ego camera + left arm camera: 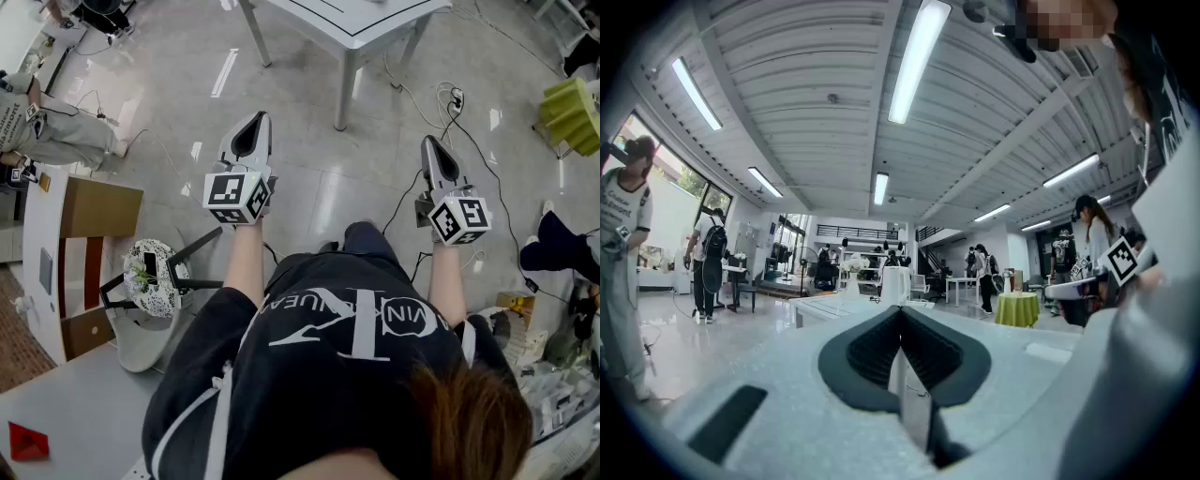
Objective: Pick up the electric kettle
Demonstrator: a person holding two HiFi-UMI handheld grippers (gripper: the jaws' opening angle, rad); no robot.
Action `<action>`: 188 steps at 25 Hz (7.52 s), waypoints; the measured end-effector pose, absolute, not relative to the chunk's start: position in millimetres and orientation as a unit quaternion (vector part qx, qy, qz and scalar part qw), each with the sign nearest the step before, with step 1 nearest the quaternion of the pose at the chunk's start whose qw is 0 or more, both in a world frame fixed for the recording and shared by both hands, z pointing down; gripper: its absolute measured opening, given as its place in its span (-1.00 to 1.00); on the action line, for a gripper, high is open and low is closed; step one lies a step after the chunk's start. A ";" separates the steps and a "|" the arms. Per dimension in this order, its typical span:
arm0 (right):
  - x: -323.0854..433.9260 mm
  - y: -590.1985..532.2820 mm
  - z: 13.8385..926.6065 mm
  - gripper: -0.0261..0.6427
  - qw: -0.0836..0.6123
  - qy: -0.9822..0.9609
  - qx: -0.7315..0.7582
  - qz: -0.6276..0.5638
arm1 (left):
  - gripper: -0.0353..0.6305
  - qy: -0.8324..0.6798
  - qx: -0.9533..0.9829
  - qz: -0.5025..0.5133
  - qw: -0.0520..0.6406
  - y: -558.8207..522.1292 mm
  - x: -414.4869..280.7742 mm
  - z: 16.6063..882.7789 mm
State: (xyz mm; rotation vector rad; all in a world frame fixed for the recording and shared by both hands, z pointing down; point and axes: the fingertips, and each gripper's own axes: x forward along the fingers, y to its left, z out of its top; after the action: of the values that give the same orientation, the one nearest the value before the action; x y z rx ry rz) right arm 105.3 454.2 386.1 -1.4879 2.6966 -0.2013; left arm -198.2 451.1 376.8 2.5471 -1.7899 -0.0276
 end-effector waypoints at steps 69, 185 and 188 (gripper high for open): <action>113.8 131.2 416.8 -0.41 0.012 0.898 -0.421 -0.127 | -0.88 -0.569 0.821 0.002 0.050 132.5 -164.6 391.6; -1.2 -184.5 319.4 -0.54 0.094 0.975 -0.188 -0.068 | -0.88 -0.589 0.796 0.003 0.136 -152.0 -153.1 426.9; -1.2 -184.0 315.6 -0.54 0.099 0.975 -0.189 -0.066 | -0.88 -0.589 0.797 0.001 0.132 -151.4 -155.0 424.4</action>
State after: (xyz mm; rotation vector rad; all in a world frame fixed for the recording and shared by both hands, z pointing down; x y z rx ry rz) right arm -1.2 -184.0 315.6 -0.5602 2.8824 -0.1965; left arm -155.0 -151.4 424.4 2.3138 -1.7111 0.0041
